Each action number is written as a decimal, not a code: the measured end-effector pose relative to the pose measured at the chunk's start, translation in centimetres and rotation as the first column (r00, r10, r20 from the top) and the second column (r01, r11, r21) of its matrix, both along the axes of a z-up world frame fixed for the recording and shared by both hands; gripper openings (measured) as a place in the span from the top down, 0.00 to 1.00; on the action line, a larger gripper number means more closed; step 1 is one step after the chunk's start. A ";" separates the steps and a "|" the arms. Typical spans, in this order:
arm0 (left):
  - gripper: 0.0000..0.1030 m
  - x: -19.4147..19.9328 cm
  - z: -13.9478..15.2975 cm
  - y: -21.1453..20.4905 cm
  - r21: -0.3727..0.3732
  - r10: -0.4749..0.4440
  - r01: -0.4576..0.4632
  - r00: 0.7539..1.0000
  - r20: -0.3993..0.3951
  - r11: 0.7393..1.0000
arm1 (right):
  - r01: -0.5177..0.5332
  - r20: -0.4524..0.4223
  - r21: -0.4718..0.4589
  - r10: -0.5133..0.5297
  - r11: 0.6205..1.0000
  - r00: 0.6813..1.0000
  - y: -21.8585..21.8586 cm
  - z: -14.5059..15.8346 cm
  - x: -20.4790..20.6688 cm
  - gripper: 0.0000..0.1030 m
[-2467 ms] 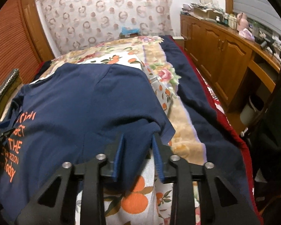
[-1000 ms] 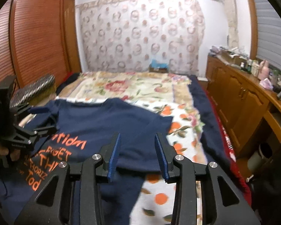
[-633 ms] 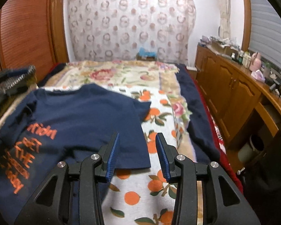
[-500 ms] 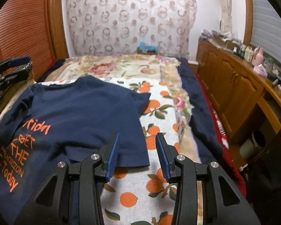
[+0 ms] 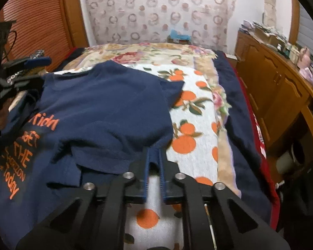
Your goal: Fold small clothes
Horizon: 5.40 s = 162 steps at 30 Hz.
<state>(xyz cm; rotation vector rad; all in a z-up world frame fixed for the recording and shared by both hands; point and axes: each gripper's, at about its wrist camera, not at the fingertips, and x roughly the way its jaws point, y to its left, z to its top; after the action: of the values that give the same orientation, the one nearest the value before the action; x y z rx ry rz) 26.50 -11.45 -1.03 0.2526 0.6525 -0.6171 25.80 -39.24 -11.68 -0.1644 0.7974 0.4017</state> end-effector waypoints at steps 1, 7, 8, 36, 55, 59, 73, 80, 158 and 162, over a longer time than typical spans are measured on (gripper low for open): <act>0.15 -0.6 0.2 0.4 0.000 0.005 -0.005 1.000 0.003 1.000 | -0.015 0.009 0.001 0.015 1.000 1.000 0.3 0.3 0.0 0.98; 0.15 -3.7 0.5 3.1 -0.024 0.034 -0.034 0.999 -0.015 0.999 | -0.138 0.098 0.031 0.134 0.990 0.986 3.5 3.6 0.3 0.99; 0.15 -4.0 0.4 3.5 -0.026 0.040 -0.040 0.999 -0.020 0.999 | -0.156 0.106 0.036 0.151 0.987 0.983 4.2 4.0 0.5 0.99; 0.15 -8.6 -5.1 14.8 -0.036 0.303 -0.309 0.946 -0.113 0.951 | -0.155 -0.084 -0.019 0.153 0.988 0.985 6.6 -0.9 -3.7 0.78; 0.15 -8.8 -4.1 15.7 -0.025 0.343 -0.345 0.937 -0.072 0.938 | -0.237 0.026 0.022 0.236 0.971 0.971 9.2 2.2 -2.0 0.72; 0.15 -8.1 -3.7 16.1 -0.023 0.364 -0.366 0.929 -0.067 0.930 | -0.148 -0.017 -0.009 0.147 0.989 0.989 8.3 0.7 2.7 0.72; 0.15 -4.0 -4.2 17.4 0.027 0.446 -0.445 0.891 -0.084 0.895 | -0.364 -0.029 0.142 0.371 0.921 0.928 13.0 1.6 6.0 0.72; 0.22 -2.0 -4.4 17.9 0.045 0.478 -0.476 0.873 -0.093 0.878 | -0.224 0.027 0.014 0.223 0.975 0.974 9.1 2.2 6.8 0.70; 1.00 -25.8 -1.1 25.3 -0.237 0.474 -0.465 0.880 -0.022 0.853 | -0.111 0.162 0.152 0.086 0.982 0.983 2.0 5.4 -14.4 0.95; 1.00 -28.1 -0.8 26.1 -0.252 0.489 -0.478 0.872 -0.020 0.842 | -0.102 0.152 0.149 0.080 0.984 0.985 1.2 5.6 -17.0 0.95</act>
<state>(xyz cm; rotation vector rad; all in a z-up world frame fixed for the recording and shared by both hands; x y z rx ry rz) -1.58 14.64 -1.86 -0.1376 0.5587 -0.1970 8.76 -38.03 -6.04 -0.0829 0.6135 0.5309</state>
